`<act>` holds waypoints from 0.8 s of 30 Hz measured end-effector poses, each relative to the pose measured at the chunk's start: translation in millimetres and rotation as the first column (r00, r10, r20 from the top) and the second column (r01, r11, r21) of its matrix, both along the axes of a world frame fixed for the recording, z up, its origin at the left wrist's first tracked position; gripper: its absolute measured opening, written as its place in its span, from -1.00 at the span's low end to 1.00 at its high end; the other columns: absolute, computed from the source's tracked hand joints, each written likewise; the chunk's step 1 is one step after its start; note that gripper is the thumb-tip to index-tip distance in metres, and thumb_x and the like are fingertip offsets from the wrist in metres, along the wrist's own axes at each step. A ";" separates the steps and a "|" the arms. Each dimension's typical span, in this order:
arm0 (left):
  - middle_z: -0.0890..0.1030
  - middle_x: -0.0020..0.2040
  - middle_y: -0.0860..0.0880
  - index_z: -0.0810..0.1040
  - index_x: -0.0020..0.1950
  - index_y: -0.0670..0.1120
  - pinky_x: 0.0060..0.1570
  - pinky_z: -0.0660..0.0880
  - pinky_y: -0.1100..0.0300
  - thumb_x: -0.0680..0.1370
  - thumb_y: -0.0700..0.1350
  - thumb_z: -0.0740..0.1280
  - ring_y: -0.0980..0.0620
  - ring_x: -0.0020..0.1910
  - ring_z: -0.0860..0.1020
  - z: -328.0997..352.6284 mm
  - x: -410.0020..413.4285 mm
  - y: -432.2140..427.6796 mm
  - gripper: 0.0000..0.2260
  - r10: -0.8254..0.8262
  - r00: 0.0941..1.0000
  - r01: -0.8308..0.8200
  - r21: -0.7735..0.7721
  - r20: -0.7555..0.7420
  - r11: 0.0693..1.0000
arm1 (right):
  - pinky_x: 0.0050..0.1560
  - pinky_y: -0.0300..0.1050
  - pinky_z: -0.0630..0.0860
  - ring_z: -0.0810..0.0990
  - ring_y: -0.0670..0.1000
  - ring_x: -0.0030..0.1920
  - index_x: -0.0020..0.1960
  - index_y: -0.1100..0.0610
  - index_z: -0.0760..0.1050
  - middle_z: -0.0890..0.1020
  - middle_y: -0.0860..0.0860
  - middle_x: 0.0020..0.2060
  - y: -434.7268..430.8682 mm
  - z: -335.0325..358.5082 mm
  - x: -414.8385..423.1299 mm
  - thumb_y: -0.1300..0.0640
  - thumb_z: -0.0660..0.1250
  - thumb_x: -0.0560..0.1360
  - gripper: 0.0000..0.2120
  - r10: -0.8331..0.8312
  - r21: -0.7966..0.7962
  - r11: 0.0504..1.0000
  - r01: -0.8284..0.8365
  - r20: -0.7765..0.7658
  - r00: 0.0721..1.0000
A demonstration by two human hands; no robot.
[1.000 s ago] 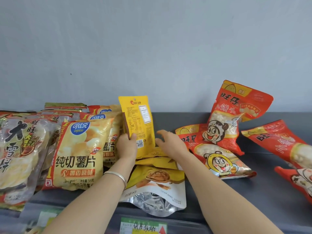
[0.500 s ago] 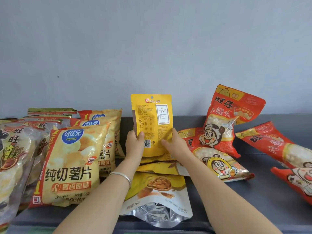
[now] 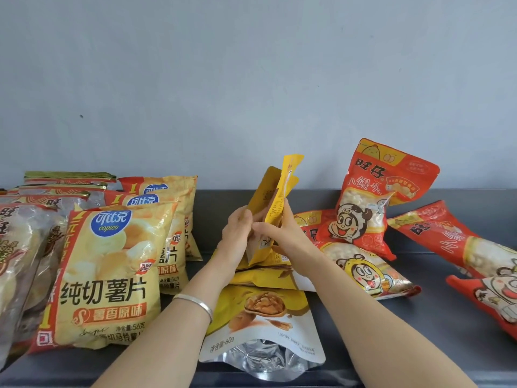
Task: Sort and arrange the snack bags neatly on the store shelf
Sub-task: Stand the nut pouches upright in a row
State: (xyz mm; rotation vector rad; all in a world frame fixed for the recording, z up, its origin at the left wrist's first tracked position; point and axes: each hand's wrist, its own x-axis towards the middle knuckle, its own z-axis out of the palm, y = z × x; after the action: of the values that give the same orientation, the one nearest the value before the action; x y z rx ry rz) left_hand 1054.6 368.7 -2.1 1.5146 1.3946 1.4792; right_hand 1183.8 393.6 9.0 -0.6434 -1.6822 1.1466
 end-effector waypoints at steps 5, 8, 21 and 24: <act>0.33 0.32 -0.01 0.45 0.15 0.24 0.22 0.37 0.05 0.56 -0.20 0.22 -0.03 0.31 0.37 -2.4 -7.2 3.2 -0.67 0.228 0.956 -0.185 0.225 -0.185 0.957 | 0.15 0.11 0.54 0.59 0.12 0.13 0.26 -0.02 0.39 0.61 0.03 0.07 13.6 0.2 5.4 0.15 0.21 0.55 -0.71 -0.352 -0.174 0.929 0.326 -0.142 0.925; 0.37 0.21 -0.09 0.31 0.16 -0.08 -0.07 0.34 0.21 0.51 -0.41 0.20 -0.05 0.18 0.42 -4.6 -11.3 0.6 -0.68 0.461 0.887 -0.435 0.311 -0.010 0.845 | -0.02 -0.03 0.54 0.60 0.03 -0.01 0.20 -0.02 0.42 0.62 0.01 0.06 19.9 0.0 8.9 0.13 0.24 0.59 -0.80 -0.450 -0.227 0.883 0.411 -0.159 0.879; 0.60 -0.05 -0.15 0.51 -0.03 -0.06 -0.06 0.55 -0.04 0.65 -0.10 0.11 -0.18 -0.05 0.58 -4.3 -24.7 12.8 -0.80 0.358 0.871 -0.400 0.063 0.336 0.914 | -0.07 -0.05 0.57 0.63 0.02 -0.15 -0.08 0.12 0.57 0.68 0.07 -0.17 12.5 31.7 0.1 0.14 0.25 0.60 -0.85 -0.321 0.055 0.941 0.333 -0.161 0.933; 0.57 -0.06 -0.15 0.46 0.04 -0.05 -0.23 0.54 0.04 0.64 -0.07 0.16 -0.13 -0.16 0.57 -1.2 -22.6 14.0 -0.88 0.294 0.843 -0.343 0.028 0.451 0.939 | 0.00 0.06 0.55 0.63 0.11 -0.07 -0.06 0.10 0.54 0.67 0.10 -0.11 31.0 31.4 -11.4 0.09 0.20 0.61 -0.82 -0.419 0.137 0.900 0.414 0.008 0.908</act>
State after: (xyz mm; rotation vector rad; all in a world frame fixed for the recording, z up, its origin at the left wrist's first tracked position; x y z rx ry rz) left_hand 1032.0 382.7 -3.3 0.9361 1.3400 1.9837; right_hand 1172.4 424.6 40.4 -0.8936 -1.5378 0.7136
